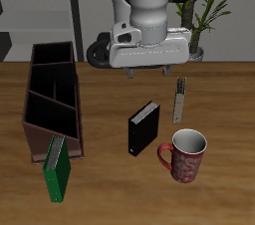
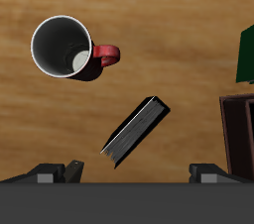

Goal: Place the red mug into the right desk caddy's left compartment and place the black book into the right desk caddy's front compartment

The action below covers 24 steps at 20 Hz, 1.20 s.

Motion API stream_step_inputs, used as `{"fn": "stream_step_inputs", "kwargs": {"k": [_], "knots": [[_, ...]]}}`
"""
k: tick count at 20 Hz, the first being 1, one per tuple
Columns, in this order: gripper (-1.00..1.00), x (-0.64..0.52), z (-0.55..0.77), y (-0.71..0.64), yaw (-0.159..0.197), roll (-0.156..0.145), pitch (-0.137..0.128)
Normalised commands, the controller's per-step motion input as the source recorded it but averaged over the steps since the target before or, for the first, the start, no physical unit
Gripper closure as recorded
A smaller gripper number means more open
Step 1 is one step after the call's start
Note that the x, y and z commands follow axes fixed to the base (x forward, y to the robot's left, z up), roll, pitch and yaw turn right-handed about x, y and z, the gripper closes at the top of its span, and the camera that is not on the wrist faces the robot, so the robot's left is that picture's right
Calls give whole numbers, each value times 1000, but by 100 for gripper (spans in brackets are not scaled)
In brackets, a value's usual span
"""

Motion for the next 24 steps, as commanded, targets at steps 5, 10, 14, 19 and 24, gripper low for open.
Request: {"fn": "stream_step_inputs", "kwargs": {"k": [5,10,14,19,24], "knots": [[-100,151,29,376,-12,-10,-37],[-100,80,-21,338,22,46,11],[-100,65,-15,324,35,6,-13],[-100,61,-40,311,29,16,-22],[-100,199,-122,341,72,19,11]]}}
